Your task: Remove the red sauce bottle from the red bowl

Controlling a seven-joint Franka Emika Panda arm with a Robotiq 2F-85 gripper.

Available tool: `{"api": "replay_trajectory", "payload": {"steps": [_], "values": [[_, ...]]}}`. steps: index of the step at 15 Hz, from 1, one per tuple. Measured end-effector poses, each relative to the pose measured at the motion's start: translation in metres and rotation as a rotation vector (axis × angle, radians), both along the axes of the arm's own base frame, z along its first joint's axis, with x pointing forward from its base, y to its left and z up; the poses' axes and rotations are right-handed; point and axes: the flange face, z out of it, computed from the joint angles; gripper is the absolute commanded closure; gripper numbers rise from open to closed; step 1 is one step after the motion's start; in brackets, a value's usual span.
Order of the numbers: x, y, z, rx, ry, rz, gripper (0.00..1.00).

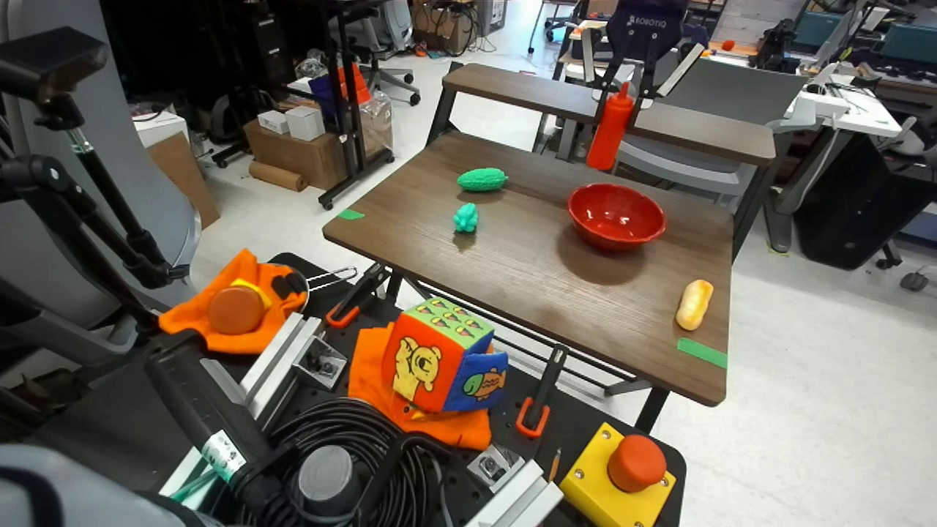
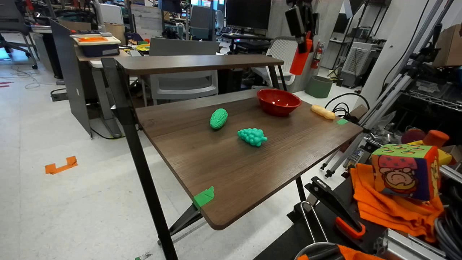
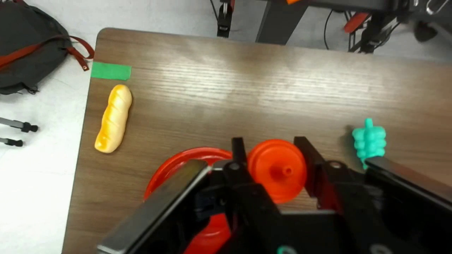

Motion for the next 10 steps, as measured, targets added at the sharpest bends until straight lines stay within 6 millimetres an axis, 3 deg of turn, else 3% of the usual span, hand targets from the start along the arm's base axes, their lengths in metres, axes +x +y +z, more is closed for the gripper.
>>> {"api": "replay_trajectory", "payload": {"steps": [5,10], "values": [[-0.043,-0.008,-0.022,0.027,0.065,0.013,0.87],[-0.041,0.000,-0.070,0.017,0.023,0.013,0.87]]}}
